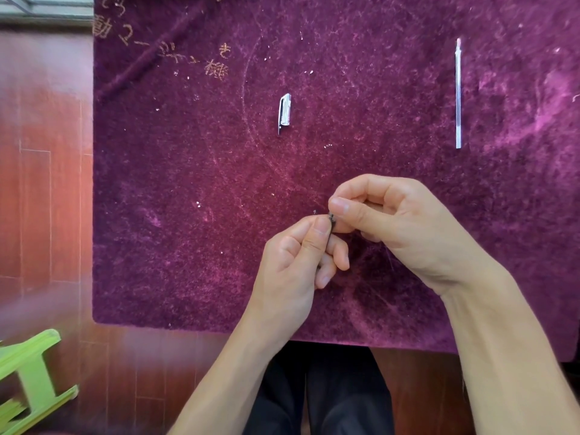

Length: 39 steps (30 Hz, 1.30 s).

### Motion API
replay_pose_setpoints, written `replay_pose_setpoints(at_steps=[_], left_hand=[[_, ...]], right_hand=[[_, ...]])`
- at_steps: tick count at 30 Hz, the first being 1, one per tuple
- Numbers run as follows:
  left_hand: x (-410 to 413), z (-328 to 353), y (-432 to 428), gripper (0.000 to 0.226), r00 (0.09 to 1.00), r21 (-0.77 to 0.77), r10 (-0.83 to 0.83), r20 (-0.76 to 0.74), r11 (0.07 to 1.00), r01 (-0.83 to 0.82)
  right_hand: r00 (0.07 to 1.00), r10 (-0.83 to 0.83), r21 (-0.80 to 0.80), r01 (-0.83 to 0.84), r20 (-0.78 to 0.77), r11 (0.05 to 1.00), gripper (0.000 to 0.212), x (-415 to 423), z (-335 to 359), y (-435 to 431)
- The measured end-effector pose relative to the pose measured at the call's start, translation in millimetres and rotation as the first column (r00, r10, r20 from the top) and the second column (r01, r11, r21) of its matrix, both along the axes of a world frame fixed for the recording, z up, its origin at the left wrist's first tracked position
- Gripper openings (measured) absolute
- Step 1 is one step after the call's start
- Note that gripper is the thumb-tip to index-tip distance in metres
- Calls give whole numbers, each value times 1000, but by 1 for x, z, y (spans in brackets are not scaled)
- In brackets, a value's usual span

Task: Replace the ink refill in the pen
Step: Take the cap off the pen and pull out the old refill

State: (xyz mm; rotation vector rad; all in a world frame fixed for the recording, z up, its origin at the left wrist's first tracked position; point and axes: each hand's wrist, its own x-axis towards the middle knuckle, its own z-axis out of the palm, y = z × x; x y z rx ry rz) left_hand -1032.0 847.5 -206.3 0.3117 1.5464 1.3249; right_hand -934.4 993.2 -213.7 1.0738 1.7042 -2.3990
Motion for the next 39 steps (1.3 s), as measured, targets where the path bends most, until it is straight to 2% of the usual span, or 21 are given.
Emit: replay_pose_setpoints(at_steps=[9, 14, 25, 33, 36, 39], left_hand=[[1, -2, -2, 37, 998, 28, 37, 51, 999, -38], [4, -2, -3, 36, 1000, 22, 8, 19, 1000, -9], [4, -5, -8, 35, 996, 53, 32, 77, 998, -37], [-6, -2, -10, 32, 999, 37, 22, 27, 999, -23], [-12, -2, -11, 32, 999, 40, 38, 30, 998, -39], [-18, -2, -13, 32, 998, 39, 56, 29, 998, -57]], right_hand=[[1000, -7, -13, 7, -22, 1000, 24, 4, 3, 1], [1000, -14, 5, 14, -20, 1000, 19, 6, 4, -1], [995, -96, 3, 97, -27, 995, 16, 8, 4, -3], [975, -221, -44, 221, 4, 974, 28, -5, 2, -6], [948, -318, 32, 318, 0, 948, 13, -18, -1, -7], [941, -339, 232, 326, 16, 916, 7, -36, -6, -7]])
